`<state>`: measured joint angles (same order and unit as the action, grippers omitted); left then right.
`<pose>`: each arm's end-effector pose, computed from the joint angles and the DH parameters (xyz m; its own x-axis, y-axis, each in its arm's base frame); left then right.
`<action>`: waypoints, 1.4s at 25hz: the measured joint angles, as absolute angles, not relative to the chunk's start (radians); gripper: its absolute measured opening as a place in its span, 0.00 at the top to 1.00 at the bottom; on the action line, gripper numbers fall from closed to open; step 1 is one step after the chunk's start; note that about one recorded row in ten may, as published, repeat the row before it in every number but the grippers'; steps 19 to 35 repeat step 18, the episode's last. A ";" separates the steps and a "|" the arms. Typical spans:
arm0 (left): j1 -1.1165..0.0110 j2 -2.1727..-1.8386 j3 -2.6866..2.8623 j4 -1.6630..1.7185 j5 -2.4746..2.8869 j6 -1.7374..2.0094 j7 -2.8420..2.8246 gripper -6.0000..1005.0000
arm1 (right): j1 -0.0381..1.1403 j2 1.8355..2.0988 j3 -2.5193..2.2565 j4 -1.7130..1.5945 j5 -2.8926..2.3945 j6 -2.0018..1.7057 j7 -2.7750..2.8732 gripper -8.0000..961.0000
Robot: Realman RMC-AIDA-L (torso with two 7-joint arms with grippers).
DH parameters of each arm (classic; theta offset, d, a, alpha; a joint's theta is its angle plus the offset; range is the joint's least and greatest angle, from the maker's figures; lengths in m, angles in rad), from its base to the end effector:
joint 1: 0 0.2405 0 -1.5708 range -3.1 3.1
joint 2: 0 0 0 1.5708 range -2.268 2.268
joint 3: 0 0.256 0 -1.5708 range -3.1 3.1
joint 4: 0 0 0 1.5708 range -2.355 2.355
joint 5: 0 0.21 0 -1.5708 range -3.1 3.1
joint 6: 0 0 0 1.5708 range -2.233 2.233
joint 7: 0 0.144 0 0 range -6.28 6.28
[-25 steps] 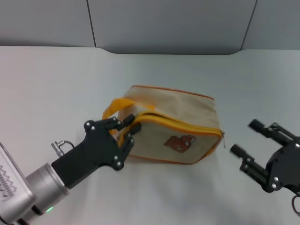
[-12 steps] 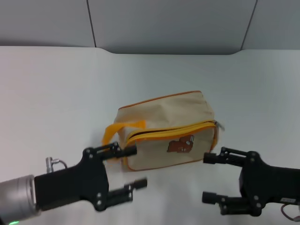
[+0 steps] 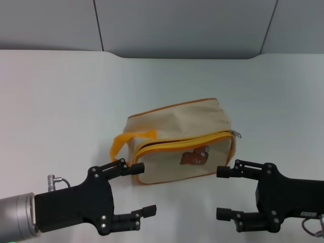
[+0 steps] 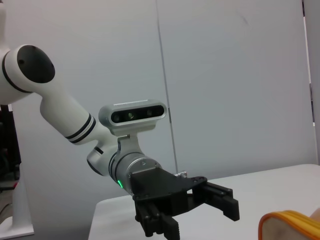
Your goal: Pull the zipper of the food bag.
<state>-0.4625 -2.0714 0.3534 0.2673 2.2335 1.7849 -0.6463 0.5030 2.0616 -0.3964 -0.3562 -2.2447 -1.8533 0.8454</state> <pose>-0.2829 0.2434 -0.0398 0.7575 0.0069 0.6528 0.1662 -0.9690 -0.1827 0.2746 0.2553 -0.0238 0.7603 -0.1124 -0.6398 -0.1869 -0.9811 -0.0498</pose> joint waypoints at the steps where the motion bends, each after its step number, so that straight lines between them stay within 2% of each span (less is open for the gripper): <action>1: -0.462 -2.072 0.354 0.268 2.234 1.784 -0.645 0.20 | 0.502 2.062 -0.396 -0.356 -2.244 -1.853 0.845 0.17; 35: -0.432 -2.072 0.347 0.261 2.226 1.786 -0.591 0.18 | 0.493 2.064 -0.390 -0.364 -2.239 -1.840 0.838 0.17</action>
